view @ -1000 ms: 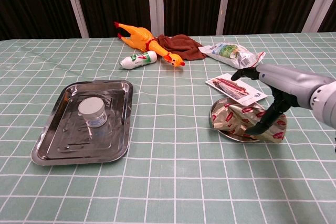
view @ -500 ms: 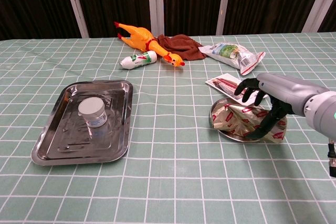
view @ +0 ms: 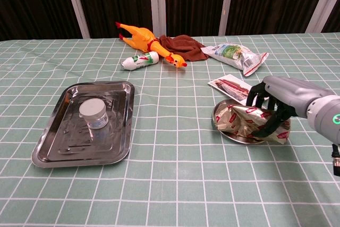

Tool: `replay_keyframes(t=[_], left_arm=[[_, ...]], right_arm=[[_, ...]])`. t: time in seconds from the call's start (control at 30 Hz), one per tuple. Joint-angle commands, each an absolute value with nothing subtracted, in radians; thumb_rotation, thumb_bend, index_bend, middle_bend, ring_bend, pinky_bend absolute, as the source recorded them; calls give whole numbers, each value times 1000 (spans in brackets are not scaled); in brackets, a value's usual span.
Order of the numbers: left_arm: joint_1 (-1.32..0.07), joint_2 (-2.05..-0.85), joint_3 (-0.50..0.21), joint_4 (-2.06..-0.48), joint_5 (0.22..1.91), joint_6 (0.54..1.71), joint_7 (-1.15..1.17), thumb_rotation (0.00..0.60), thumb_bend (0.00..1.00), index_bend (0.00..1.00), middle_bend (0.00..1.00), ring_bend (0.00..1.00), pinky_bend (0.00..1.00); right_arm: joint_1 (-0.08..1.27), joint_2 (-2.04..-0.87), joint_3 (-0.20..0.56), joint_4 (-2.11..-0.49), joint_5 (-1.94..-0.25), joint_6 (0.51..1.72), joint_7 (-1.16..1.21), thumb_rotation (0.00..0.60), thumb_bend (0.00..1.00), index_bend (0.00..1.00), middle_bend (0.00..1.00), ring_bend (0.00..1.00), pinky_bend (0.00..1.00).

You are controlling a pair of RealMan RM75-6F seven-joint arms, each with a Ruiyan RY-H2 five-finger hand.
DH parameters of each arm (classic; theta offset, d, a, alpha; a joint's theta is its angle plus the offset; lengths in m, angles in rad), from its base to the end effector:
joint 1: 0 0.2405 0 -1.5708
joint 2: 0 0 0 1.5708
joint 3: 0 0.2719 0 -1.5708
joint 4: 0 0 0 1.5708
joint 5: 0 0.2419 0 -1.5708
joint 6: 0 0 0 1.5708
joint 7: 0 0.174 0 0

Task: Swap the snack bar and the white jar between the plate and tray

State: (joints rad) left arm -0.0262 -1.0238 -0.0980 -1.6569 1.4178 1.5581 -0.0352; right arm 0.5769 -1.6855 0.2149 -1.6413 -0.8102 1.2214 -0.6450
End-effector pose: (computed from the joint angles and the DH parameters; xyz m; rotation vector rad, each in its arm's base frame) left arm -0.3499 0.2044 0.1905 -1.2215 -0.8597 -0.8932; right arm -0.1768 -0.3316 -0.0755 1.5462 -1.1930 0.7649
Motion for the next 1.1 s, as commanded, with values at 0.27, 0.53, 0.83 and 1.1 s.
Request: replay_keyframes(t=[0.27,0.53,0.83,1.1], left_arm=[[-26,-1023,-98,-1660,1414,1554,-31,600,184,238,0,0,93],[-24,-1021,-100,-1662,1413,1556,-37,600,185,238,0,0,94],[-26,-1021,-99,-1661,1415,1553,-39,600,185,238,0,0,94],[-30,-1023,-107,-1657,1392,1539,-39,600,185,238,0,0,94]], right_arm=[[580,-1700,203,-1604,-839,1227,-633,600,404,615,623,653,185],[584,-1687,220,-1621,-917,1219,-555,600,463,636,643,671,213],[644,-1665,293,-1662,-1021,1191,-488,600,463,636,642,671,213],[763,-1710,374,-1589,-980,1049,-435,600,463,635,619,588,201]])
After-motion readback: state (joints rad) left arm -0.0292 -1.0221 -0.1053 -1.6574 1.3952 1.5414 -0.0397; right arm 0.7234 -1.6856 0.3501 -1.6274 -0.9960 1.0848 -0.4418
